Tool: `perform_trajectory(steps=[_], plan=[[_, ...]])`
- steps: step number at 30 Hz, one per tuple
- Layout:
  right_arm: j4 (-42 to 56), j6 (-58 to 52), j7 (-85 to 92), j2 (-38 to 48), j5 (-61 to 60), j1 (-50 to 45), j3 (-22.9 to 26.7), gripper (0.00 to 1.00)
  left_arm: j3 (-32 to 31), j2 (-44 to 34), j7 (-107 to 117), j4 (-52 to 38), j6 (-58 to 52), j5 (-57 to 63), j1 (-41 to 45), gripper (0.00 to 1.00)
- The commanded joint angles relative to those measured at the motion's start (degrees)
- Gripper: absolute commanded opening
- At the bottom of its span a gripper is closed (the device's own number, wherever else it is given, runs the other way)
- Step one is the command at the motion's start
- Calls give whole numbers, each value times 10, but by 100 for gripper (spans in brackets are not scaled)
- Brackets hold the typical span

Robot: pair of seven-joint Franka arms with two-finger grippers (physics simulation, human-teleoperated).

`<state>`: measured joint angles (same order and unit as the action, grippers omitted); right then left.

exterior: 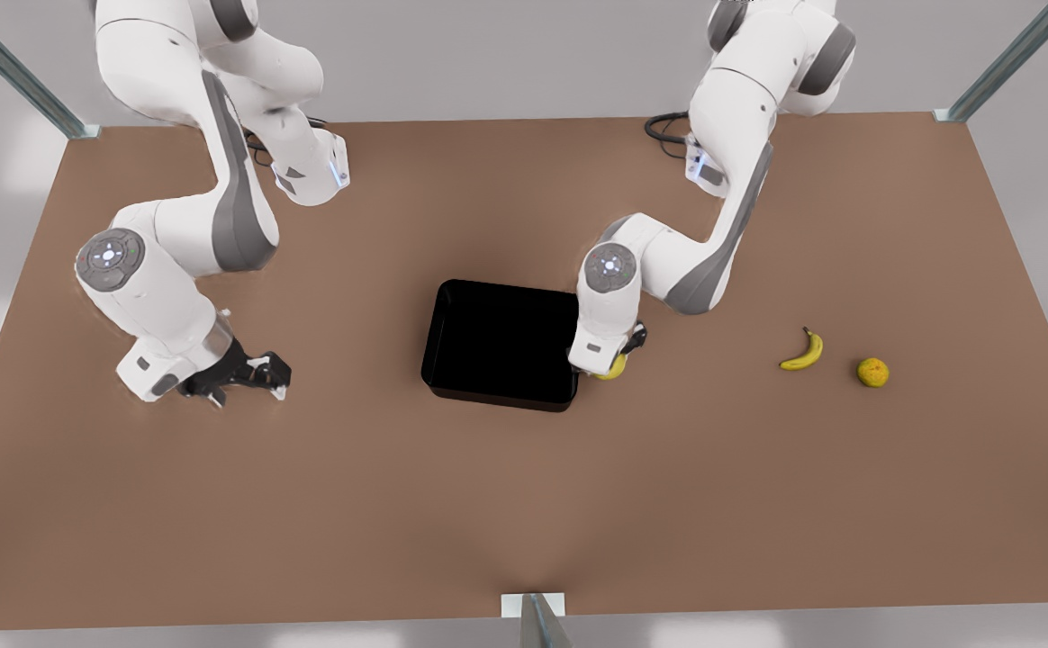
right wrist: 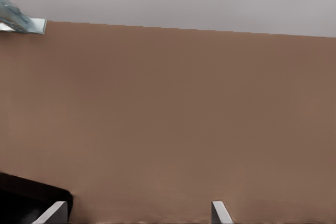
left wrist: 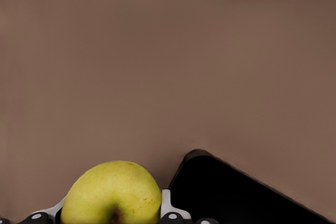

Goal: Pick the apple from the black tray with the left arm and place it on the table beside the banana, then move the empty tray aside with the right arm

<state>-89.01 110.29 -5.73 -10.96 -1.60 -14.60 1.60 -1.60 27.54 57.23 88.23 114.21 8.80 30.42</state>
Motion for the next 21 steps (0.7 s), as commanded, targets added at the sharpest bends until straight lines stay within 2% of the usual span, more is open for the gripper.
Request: perform_trajectory(steps=[1,3,5,7,8,10,13,15,16,20,21], plan=[[16,-200,-196,34,-4,-21,-36,100,1,-9,-320,2,-65,-4,-55,76],[40,-273,-201,43,0,-24,-99,100,1,-6,-418,5,-63,1,-106,76],[40,-273,-326,40,4,-54,-148,100,1,22,-501,8,-15,2,-166,77],[26,-251,-481,18,-17,-88,-151,100,0,59,-549,17,34,3,-210,77],[-18,-198,-531,20,-45,-88,-151,100,1,78,-549,16,55,3,-218,77],[-96,-119,-569,26,-79,-83,-150,100,1,105,-558,11,73,3,-232,77],[-97,-106,-614,18,-120,-57,-143,100,1,124,-558,9,100,4,-239,77],[-96,-79,-655,16,-121,-54,-139,100,5,131,-558,9,108,4,-239,81],[-96,-72,-666,9,-120,-54,-139,100,6,131,-558,9,108,4,-239,100],[-97,-39,-663,-23,-116,-56,-142,100,12,121,-557,5,101,3,-240,100],[-97,-32,-659,-32,-115,-57,-143,100,13,66,-557,4,52,-4,-240,100]])
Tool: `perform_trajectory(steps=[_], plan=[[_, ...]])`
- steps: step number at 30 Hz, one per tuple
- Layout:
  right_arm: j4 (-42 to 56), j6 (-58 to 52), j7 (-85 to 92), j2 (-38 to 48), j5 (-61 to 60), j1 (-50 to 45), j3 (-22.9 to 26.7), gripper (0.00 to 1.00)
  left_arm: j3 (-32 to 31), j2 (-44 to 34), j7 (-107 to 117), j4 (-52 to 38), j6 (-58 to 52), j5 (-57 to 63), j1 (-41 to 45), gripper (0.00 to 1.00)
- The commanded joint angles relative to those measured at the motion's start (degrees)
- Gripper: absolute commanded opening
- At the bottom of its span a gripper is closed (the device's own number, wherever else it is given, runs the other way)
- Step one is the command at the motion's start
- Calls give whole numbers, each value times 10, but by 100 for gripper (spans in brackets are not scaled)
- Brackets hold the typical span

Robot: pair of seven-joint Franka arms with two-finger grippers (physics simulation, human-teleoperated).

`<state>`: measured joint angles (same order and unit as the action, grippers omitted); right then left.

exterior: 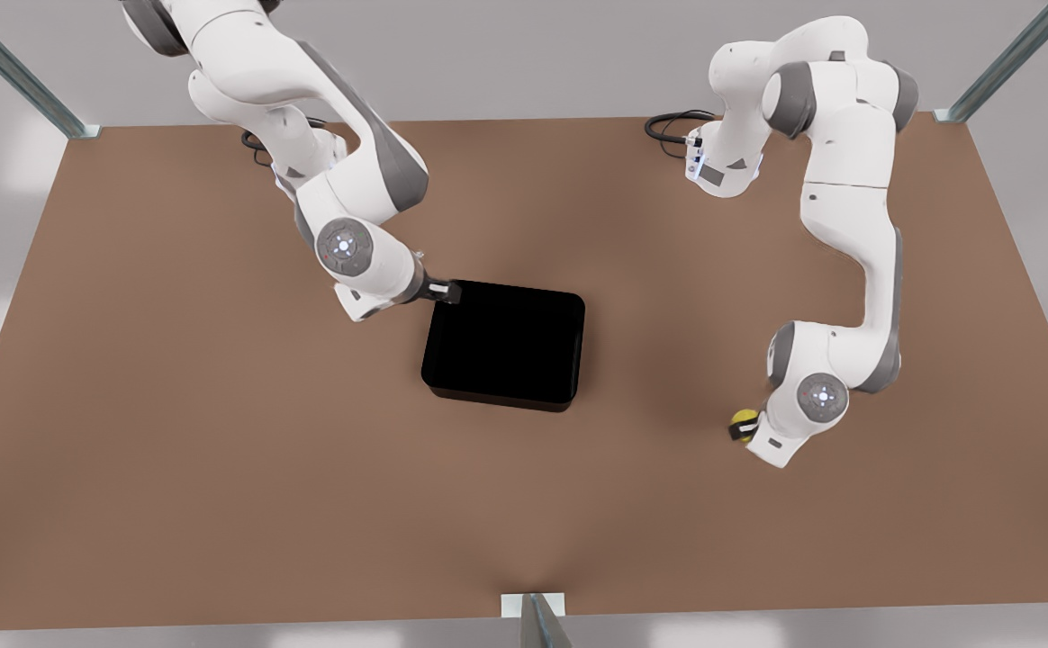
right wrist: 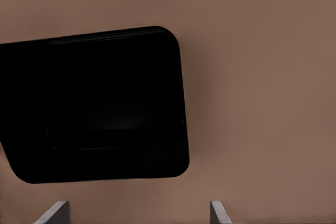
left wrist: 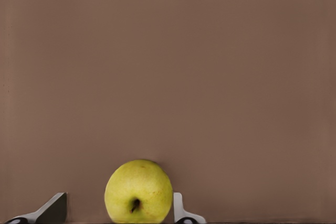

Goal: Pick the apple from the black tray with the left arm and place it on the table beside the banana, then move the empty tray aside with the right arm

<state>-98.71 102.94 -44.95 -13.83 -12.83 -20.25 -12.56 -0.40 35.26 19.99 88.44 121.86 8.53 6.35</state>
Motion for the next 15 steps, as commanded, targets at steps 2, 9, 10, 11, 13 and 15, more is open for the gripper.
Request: perform_trajectory(steps=[2,9,10,11,13,15], plan=[[0,48,-249,-22,1,-1,-1,100,2,-100,-191,-85,-200,-108,-12,100],[-2,77,-185,-70,20,1,-2,100,2,-261,-241,-5,-199,-149,-51,100],[-2,77,-175,-73,36,1,-1,100,2,-252,-242,-19,-201,-149,-71,100],[-2,77,-160,-77,39,1,-1,100,-4,-245,-236,-30,-206,-148,-74,100],[-2,78,-119,-91,40,2,-1,100,-46,-189,-189,-109,-242,-147,-90,100],[-1,78,-67,-103,40,3,1,100,-43,-215,-261,-73,-239,-143,-89,100]])
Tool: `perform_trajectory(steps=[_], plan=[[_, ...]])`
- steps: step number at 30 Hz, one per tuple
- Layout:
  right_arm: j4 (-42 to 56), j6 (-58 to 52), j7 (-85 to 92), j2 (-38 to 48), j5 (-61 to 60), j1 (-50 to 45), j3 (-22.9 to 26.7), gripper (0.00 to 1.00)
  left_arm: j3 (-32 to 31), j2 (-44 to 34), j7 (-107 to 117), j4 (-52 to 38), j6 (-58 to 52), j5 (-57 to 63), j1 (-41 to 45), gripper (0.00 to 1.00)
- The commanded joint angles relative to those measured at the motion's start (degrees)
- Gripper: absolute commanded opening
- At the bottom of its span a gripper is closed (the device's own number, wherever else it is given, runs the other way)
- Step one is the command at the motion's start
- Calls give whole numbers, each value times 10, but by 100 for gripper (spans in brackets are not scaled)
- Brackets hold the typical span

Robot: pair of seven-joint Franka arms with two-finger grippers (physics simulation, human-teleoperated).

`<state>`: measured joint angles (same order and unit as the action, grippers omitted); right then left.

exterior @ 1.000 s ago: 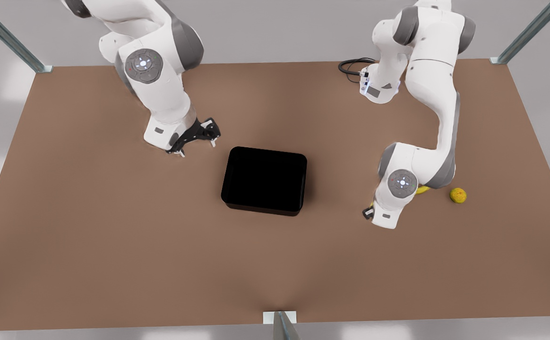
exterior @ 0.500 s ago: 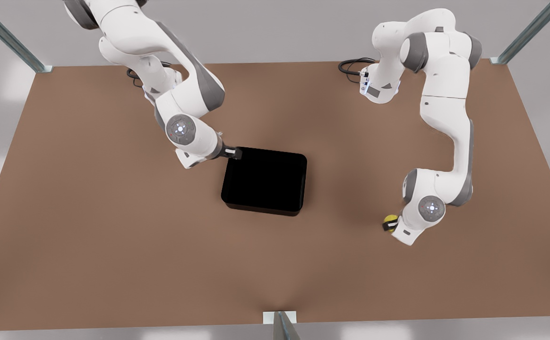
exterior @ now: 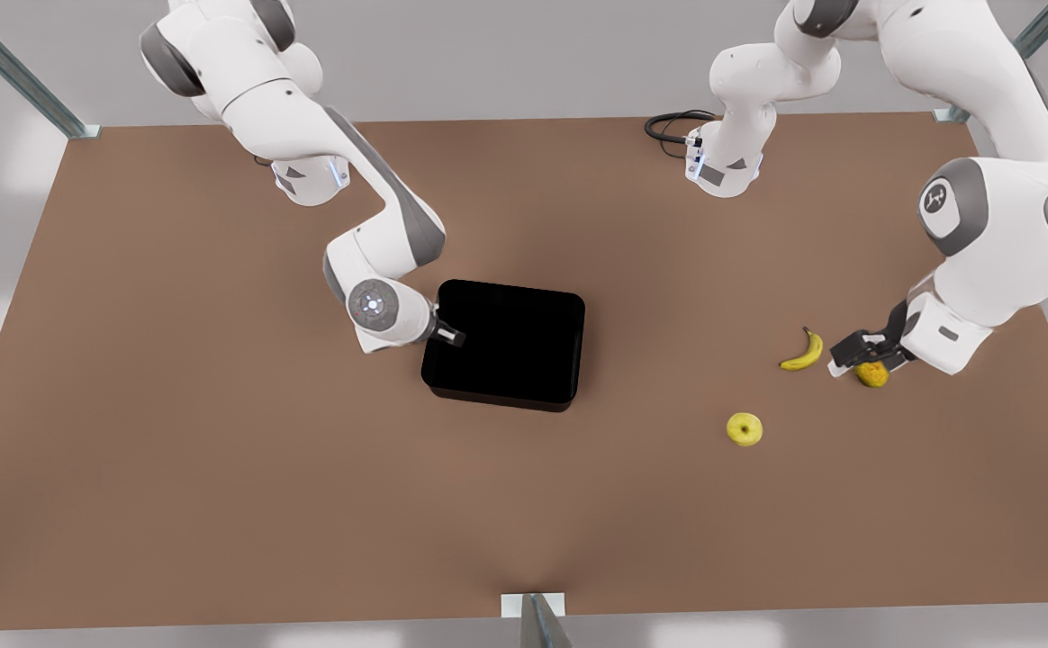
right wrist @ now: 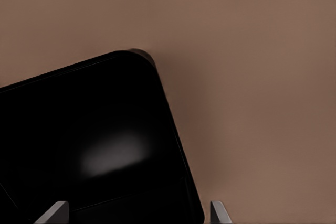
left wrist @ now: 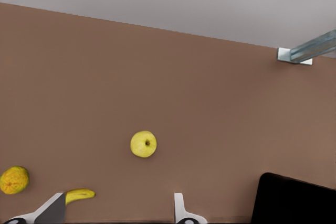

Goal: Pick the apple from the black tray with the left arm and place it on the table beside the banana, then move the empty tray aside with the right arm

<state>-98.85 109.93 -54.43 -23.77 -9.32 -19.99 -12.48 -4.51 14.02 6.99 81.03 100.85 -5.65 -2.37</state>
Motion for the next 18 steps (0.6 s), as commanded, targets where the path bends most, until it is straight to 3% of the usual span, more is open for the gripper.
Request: perform_trajectory(steps=[1,18], plan=[[1,8,58,-10,4,0,1,99,-2,-7,-131,18,-34,17,-2,100],[6,52,289,-84,51,3,-6,97,-5,-22,-129,48,-12,32,5,100]])
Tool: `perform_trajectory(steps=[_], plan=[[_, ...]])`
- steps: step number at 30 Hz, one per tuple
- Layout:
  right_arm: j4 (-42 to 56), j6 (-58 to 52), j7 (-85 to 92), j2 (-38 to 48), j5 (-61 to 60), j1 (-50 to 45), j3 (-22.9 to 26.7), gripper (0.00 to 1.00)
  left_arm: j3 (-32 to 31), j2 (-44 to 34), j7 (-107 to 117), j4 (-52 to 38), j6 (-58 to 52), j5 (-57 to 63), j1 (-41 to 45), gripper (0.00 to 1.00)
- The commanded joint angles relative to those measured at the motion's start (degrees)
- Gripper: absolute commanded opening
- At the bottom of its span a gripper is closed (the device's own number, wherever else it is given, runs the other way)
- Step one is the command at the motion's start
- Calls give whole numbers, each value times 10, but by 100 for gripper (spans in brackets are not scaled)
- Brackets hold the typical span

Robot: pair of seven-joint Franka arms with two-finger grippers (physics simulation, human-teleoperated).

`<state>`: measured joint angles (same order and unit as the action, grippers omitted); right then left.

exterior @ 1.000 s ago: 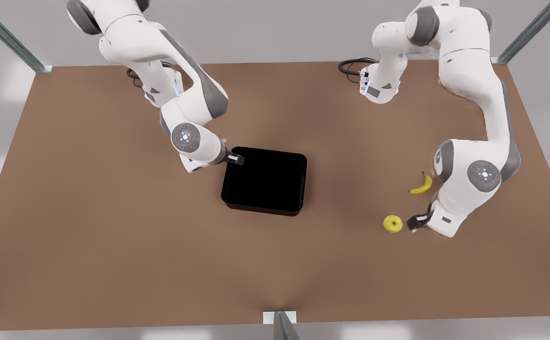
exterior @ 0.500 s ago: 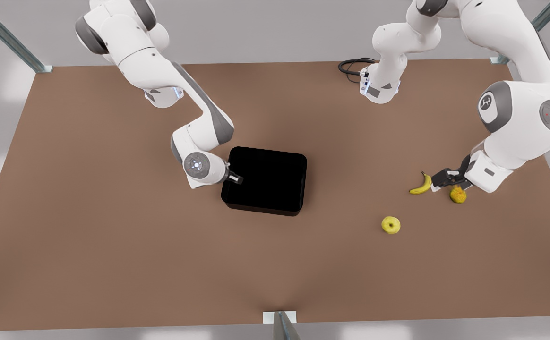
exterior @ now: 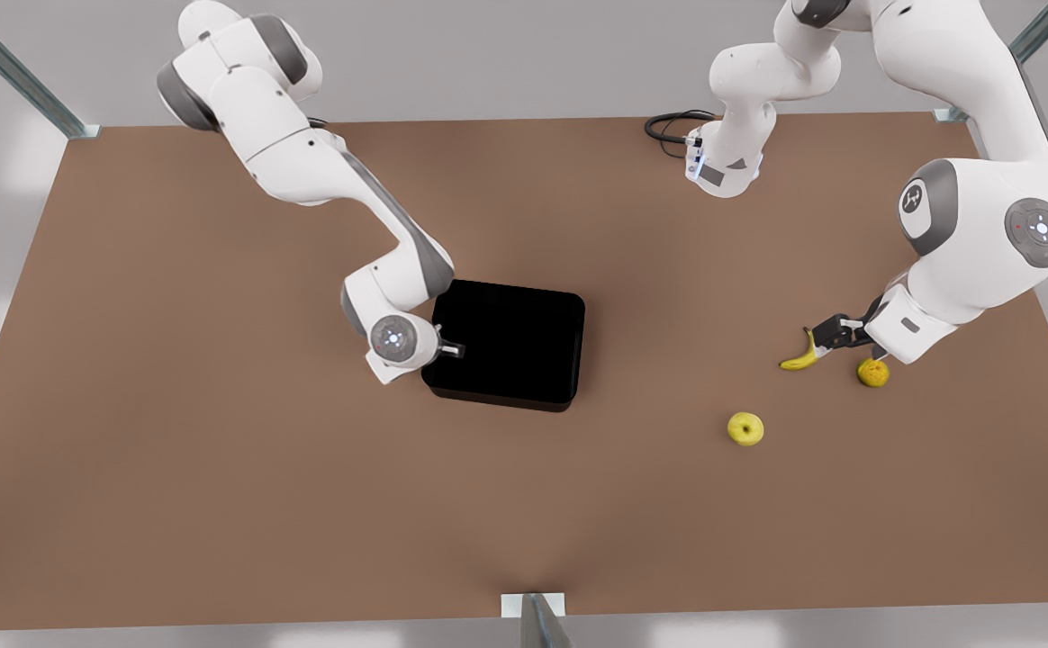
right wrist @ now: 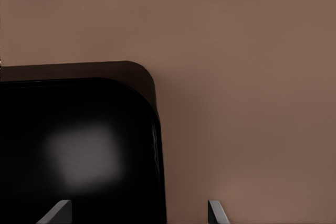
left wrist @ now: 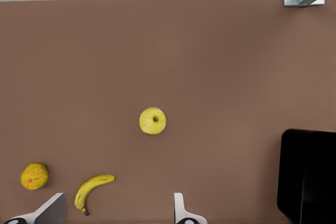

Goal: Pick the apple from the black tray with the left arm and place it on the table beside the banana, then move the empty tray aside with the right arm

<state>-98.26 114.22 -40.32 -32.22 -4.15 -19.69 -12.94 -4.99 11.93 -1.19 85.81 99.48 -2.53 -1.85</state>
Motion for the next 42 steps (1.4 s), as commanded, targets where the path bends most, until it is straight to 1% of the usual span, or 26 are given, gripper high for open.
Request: perform_trajectory(steps=[1,3,5,9,11,13,16,18,20,22,26,30,33,35,42], plan=[[-1,8,150,-6,-1,0,-4,96,0,-1,-47,0,2,1,0,100],[-6,7,150,-9,-2,0,-17,96,0,-1,-47,0,2,1,0,100],[-5,7,150,-16,-2,4,-17,95,0,0,-47,0,2,1,0,100],[-5,5,154,-16,-12,13,-16,82,1,0,-47,0,3,1,0,100],[-5,6,154,-21,-12,14,-16,81,1,0,-47,0,3,1,0,100],[-5,5,154,-21,-16,14,-16,72,1,0,-47,0,3,1,0,100],[-4,0,154,-21,-28,14,-16,54,1,0,-47,0,5,1,0,100],[-4,0,154,-21,-28,14,-16,49,1,1,-47,0,6,1,0,100],[-4,0,154,-21,-29,15,-16,40,1,1,-47,0,6,1,0,100],[-4,0,154,-21,-29,15,-16,33,1,1,-47,0,6,1,0,100],[-4,-4,153,-19,-31,15,-16,26,1,1,-48,-1,7,1,0,100],[-2,-5,152,-17,-32,14,-15,22,1,0,-47,-1,6,2,0,100],[4,-29,152,-9,-32,14,-14,20,1,1,-48,-1,6,1,0,100],[4,-30,150,-5,-32,14,-14,20,1,1,-48,-1,6,1,0,100],[26,-123,154,45,-31,16,-7,19,2,1,-48,-1,6,2,0,100]])
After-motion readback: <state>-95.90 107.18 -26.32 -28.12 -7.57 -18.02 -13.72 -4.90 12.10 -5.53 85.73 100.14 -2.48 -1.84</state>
